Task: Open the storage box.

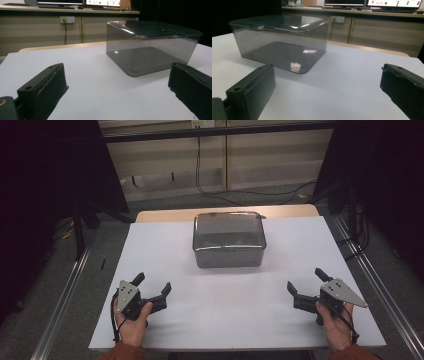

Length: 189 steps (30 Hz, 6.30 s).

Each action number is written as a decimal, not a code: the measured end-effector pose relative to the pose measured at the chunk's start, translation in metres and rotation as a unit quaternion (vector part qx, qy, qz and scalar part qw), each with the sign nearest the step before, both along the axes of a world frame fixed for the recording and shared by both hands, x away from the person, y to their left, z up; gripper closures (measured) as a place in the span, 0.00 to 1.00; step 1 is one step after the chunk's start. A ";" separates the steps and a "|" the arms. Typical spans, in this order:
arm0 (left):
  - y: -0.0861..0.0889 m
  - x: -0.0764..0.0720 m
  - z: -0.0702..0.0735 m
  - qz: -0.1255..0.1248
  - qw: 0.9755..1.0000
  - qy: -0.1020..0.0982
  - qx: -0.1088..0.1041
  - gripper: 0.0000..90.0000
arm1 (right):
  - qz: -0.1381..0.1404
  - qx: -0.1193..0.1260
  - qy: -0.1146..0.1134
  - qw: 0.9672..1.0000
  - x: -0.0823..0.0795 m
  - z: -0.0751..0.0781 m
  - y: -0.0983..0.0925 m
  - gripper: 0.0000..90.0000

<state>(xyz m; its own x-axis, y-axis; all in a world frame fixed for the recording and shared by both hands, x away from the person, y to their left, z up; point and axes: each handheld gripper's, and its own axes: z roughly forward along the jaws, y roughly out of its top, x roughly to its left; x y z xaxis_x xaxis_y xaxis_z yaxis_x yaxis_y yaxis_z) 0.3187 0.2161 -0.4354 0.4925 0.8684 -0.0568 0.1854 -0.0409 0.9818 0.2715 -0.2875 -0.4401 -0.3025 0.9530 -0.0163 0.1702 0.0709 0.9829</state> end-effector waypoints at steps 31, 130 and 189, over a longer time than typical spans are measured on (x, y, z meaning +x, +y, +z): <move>-0.001 0.000 0.001 -0.012 1.000 -0.001 -0.008 0.03 | 0.099 0.000 0.003 0.995 0.026 0.011 0.052 0.00; -0.002 0.001 -0.002 -0.026 0.999 0.017 0.024 0.03 | 0.111 -0.564 -0.171 0.800 0.098 0.002 0.177 0.79; -0.048 0.055 0.016 -0.092 0.995 -0.017 0.029 0.02 | 0.106 -0.560 -0.200 0.797 0.101 0.021 0.174 0.89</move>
